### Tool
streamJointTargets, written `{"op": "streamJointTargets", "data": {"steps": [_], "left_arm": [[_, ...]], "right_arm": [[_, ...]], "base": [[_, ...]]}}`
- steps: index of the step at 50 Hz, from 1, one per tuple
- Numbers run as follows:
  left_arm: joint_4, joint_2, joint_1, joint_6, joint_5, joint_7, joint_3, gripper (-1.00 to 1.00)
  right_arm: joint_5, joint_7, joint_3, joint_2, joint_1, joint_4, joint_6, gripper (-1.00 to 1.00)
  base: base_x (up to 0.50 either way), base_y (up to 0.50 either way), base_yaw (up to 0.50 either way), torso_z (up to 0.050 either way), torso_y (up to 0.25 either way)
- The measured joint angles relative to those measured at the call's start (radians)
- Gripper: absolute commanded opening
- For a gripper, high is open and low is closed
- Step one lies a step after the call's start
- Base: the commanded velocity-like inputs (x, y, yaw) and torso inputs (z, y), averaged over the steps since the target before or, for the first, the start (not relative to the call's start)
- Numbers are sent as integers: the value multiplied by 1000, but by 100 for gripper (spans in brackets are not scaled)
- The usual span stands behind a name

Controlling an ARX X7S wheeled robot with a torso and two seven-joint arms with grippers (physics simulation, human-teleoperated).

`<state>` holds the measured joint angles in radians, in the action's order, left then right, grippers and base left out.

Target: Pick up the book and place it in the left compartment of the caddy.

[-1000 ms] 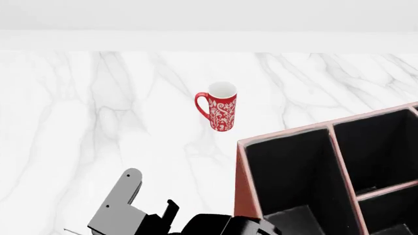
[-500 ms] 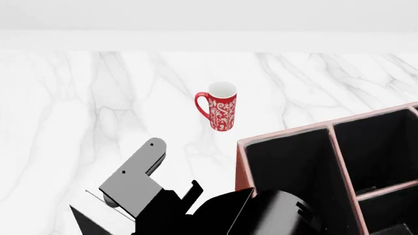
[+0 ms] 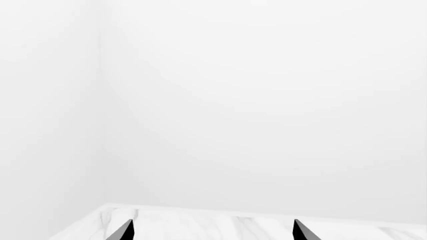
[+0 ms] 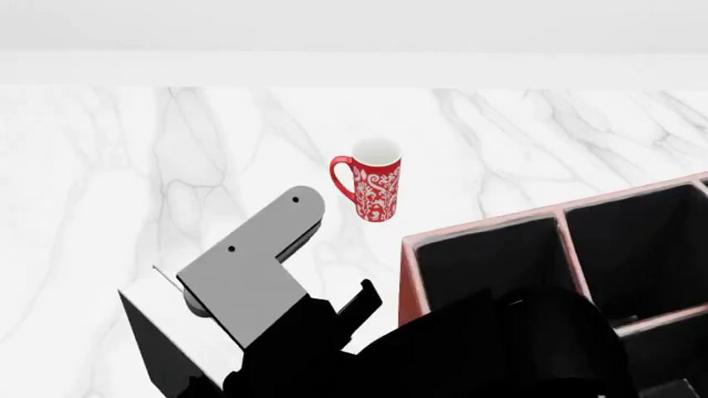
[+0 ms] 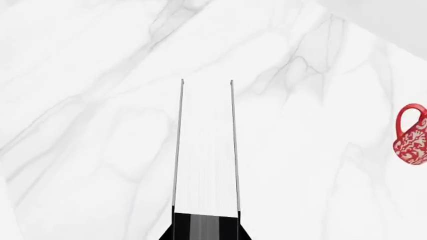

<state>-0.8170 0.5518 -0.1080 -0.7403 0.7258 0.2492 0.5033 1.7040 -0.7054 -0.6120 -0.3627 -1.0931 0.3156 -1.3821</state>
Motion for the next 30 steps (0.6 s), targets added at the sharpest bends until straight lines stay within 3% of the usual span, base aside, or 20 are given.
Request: {"op": "streamJointTargets", "data": {"steps": [13,30], "left_arm": [[1,2,3,5,-4,3,-7,100],[7,5,5,14,-17,7,-22,100]], "right_arm": [[313,-268,-5,-55,-91,75,80,-100],[595,-479,-13,-157,-217,191,227,-100]], "base": [[0,0,0,0,1],[0,0,0,0,1]]}}
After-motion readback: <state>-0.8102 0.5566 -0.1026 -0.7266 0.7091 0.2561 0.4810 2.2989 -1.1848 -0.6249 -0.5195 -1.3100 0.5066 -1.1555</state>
